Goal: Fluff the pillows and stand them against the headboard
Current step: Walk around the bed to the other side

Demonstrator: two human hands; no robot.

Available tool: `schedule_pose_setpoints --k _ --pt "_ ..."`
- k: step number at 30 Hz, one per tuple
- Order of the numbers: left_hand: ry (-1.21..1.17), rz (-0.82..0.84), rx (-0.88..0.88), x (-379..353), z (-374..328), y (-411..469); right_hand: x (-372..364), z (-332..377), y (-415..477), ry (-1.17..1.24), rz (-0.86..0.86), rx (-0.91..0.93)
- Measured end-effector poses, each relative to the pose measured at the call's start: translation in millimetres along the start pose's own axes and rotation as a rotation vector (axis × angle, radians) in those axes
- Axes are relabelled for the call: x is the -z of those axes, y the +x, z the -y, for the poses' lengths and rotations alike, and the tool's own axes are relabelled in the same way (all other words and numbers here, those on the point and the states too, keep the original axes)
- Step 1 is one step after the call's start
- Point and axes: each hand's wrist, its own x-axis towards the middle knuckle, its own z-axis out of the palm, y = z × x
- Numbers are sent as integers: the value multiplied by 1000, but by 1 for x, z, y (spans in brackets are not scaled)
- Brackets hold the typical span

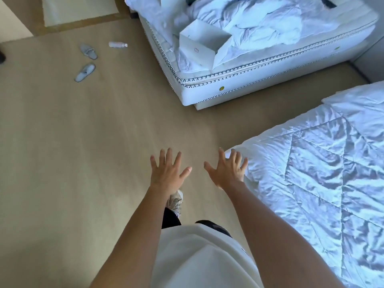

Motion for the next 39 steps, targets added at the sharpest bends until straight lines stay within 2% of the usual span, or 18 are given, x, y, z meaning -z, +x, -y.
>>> schedule_pose_setpoints --k 7,15,26,31,35,39 --pt "39 53 -190 73 -5 138 49 12 95 107 -21 -169" --pt "158 27 -359 105 -70 291 81 -29 211 211 -44 -325" --pt "177 20 -518 178 -259 503 176 -165 404 259 -117 -495" --pt "181 30 -641 201 -350 578 217 -238 466 263 -197 -589" --pt "166 65 -743 205 -426 642 236 -300 512 292 -198 -692" --pt "277 6 -875 219 -517 708 255 -371 569 332 -197 -791"
